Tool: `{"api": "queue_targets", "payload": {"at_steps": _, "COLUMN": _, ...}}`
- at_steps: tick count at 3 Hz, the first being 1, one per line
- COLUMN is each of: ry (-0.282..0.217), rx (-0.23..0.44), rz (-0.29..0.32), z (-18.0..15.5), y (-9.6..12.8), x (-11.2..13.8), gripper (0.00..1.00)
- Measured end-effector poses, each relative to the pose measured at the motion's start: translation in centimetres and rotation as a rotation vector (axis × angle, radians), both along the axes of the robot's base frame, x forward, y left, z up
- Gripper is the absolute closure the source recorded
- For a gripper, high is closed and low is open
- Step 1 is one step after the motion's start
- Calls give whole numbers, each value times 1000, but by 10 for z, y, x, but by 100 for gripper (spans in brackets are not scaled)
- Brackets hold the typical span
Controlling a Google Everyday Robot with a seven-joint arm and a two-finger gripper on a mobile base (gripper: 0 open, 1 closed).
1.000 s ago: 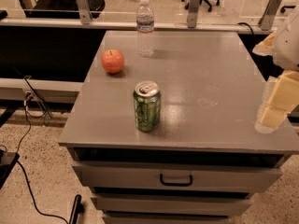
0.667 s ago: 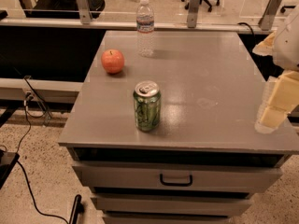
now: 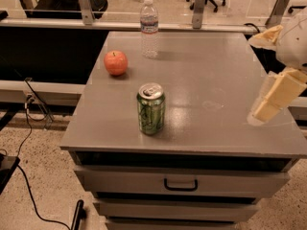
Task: Knock green can over
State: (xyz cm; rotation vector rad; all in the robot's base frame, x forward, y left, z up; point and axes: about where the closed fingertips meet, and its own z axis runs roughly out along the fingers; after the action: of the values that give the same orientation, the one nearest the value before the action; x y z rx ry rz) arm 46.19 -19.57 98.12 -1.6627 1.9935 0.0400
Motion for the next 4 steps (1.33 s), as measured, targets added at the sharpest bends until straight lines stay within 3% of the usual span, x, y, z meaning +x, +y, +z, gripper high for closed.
{"api": "queue_targets", "payload": {"at_steps": 1, "ry": -53, "rx": 151, "rz": 127, "z": -3, "y": 34, "x": 17, "gripper": 0}}
{"api": "queue_targets", "payload": {"at_steps": 2, "ry": -50, "rx": 230, "rz": 240, "z": -13, "y": 68, "x": 24, "gripper": 0}}
{"api": "queue_targets", "payload": {"at_steps": 3, "ry": -15, "rx": 315, "rz": 375, "z": -35, "y": 111, "x": 21, "gripper": 0}}
{"api": "queue_targets", "payload": {"at_steps": 4, "ry": -8, "rx": 385, "rz": 461, "z": -45, "y": 140, "x": 17, "gripper": 0}}
